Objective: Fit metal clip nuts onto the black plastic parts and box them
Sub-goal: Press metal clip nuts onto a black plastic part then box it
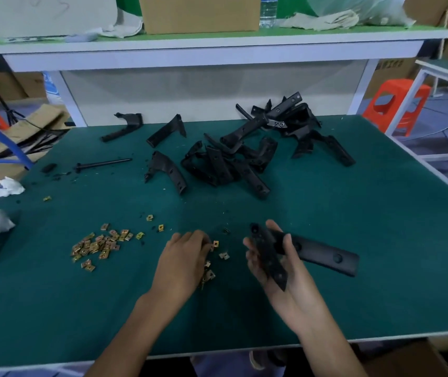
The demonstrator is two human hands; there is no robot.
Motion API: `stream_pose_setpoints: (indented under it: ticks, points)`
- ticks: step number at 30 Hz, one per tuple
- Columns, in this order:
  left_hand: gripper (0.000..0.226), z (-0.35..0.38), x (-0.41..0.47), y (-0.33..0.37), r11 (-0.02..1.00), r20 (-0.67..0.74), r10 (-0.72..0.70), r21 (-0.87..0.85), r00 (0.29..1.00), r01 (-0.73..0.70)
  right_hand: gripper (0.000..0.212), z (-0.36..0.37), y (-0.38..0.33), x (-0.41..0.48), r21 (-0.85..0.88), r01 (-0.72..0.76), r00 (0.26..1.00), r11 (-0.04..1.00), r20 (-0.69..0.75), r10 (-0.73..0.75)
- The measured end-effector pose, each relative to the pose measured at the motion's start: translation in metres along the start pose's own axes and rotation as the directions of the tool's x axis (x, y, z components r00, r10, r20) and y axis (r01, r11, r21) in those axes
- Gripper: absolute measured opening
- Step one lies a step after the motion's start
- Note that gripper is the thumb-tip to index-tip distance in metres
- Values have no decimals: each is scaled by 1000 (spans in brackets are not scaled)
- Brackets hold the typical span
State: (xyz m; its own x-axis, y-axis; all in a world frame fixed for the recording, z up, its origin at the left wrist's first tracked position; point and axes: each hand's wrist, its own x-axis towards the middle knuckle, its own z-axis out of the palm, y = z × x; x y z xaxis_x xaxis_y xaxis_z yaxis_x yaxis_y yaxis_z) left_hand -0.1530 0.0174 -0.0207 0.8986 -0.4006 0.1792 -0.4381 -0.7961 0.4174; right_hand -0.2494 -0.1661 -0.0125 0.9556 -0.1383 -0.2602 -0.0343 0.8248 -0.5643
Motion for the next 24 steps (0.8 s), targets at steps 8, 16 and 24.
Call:
stream_pose_setpoints:
  ticks: [8, 16, 24]
  points:
    - [10, -16, -24, 13, 846, 58, -182, -500, 982, 186, 46, -4, 15, 2, 20, 56, 998, 998, -28, -55]
    - [21, -24, -41, 48, 436, 196, -260, -850, 946, 296, 44, 0, 14, -1, 55, 32, 998, 998, -55, -29]
    - [15, -27, -55, 80, 153, 295, -264, -927, 918, 341, 23, 3, 10, -8, 20, 39, 999, 999, 18, -39]
